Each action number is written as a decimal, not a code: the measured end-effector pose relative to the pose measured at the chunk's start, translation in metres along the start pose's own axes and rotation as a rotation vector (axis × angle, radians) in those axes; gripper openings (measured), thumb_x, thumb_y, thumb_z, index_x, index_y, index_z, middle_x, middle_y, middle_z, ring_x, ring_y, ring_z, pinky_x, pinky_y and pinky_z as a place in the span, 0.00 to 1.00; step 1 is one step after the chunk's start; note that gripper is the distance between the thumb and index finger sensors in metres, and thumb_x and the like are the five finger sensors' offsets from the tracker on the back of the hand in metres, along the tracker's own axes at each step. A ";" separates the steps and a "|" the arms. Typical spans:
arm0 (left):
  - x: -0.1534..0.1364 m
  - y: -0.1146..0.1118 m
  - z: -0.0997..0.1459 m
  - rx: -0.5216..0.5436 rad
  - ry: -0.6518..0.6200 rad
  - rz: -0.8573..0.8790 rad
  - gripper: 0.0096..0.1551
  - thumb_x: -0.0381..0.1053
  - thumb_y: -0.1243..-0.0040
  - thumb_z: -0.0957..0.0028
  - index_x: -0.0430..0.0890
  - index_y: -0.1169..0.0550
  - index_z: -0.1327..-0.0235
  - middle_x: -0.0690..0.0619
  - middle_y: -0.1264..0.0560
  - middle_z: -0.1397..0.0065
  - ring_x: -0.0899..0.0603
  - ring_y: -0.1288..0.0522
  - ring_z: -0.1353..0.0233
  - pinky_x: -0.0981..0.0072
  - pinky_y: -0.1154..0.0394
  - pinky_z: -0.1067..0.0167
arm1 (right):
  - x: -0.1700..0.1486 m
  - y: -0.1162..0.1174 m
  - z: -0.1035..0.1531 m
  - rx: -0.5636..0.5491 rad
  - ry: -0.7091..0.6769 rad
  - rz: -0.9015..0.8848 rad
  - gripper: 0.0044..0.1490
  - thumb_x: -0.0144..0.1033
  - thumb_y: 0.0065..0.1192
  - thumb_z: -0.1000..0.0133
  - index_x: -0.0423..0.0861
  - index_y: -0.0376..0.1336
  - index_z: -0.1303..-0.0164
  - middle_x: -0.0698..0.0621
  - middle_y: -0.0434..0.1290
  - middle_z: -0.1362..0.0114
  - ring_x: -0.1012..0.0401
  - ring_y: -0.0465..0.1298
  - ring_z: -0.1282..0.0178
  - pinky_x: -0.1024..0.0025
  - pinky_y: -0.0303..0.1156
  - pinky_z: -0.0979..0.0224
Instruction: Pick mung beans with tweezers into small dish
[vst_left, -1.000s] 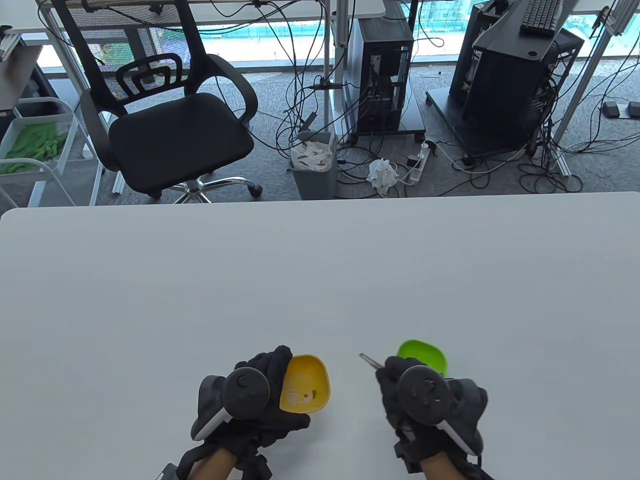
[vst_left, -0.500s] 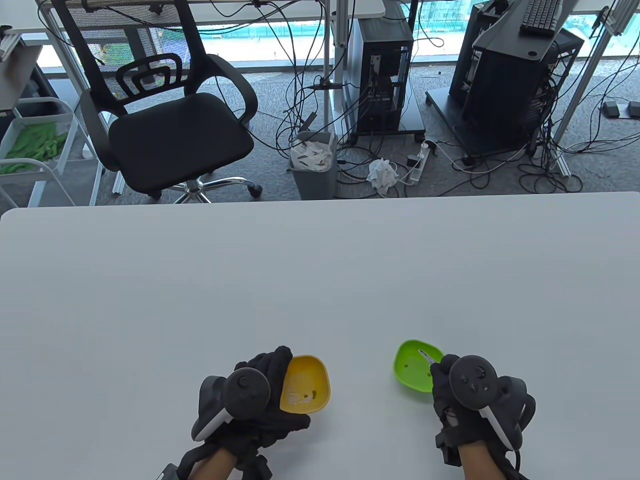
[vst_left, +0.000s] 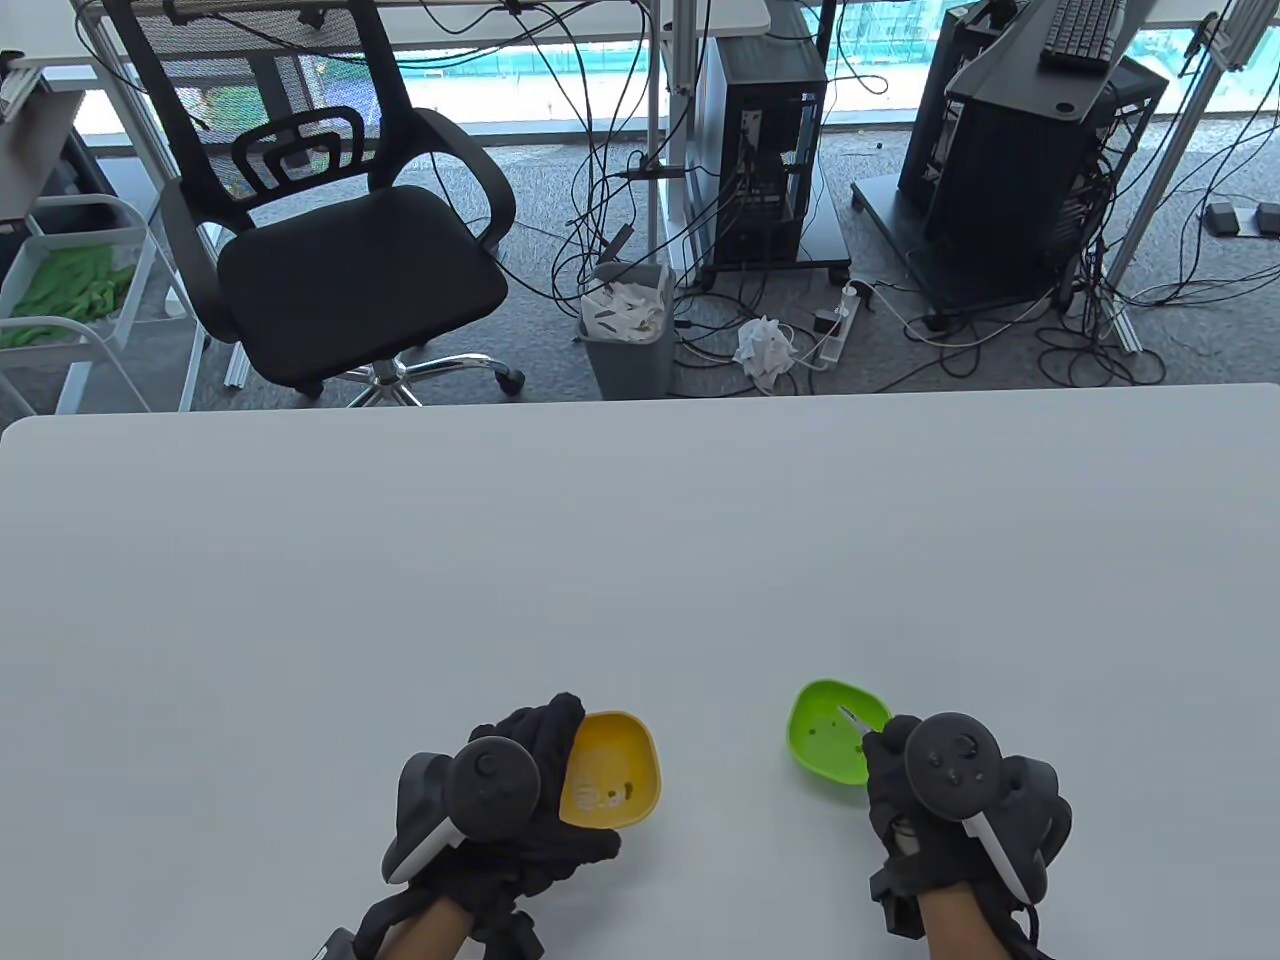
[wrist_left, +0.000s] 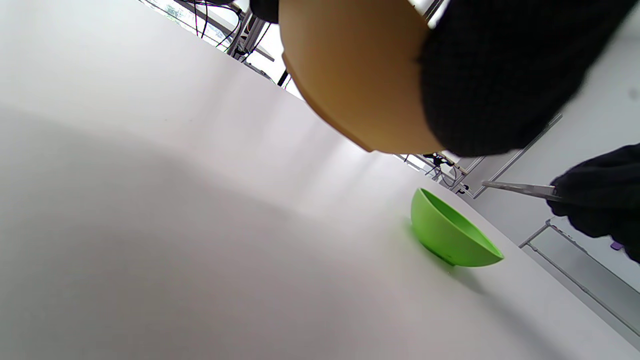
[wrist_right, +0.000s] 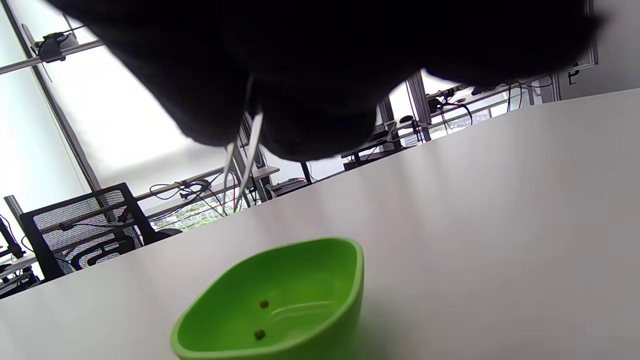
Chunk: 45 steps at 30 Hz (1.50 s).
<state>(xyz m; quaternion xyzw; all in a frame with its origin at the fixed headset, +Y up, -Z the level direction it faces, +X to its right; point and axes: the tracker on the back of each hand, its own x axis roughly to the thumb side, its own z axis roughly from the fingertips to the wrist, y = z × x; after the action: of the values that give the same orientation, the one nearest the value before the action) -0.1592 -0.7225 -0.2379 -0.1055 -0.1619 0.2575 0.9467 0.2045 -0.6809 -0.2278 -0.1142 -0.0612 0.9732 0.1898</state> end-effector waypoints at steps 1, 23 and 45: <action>0.000 0.000 0.000 0.000 0.000 0.000 0.75 0.69 0.22 0.63 0.44 0.54 0.17 0.43 0.49 0.14 0.29 0.51 0.15 0.28 0.60 0.24 | 0.000 0.000 0.000 0.001 0.000 -0.002 0.21 0.39 0.73 0.48 0.36 0.79 0.56 0.42 0.82 0.61 0.67 0.78 0.73 0.66 0.81 0.65; -0.002 0.002 -0.001 0.001 0.012 0.013 0.75 0.69 0.22 0.63 0.44 0.54 0.16 0.43 0.49 0.14 0.29 0.51 0.15 0.28 0.60 0.24 | 0.155 0.030 0.051 0.118 -0.556 0.089 0.22 0.40 0.73 0.47 0.37 0.79 0.55 0.42 0.82 0.60 0.67 0.78 0.72 0.66 0.81 0.64; 0.000 0.001 -0.003 -0.004 0.007 -0.002 0.75 0.69 0.22 0.63 0.44 0.54 0.16 0.43 0.49 0.14 0.29 0.51 0.14 0.28 0.60 0.24 | 0.161 0.048 0.057 0.220 -0.579 0.193 0.22 0.40 0.74 0.47 0.38 0.79 0.54 0.42 0.82 0.59 0.66 0.78 0.72 0.65 0.81 0.64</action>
<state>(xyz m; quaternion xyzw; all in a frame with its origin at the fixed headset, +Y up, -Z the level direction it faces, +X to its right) -0.1589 -0.7222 -0.2408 -0.1080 -0.1590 0.2557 0.9475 0.0285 -0.6679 -0.2124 0.1835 0.0038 0.9795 0.0826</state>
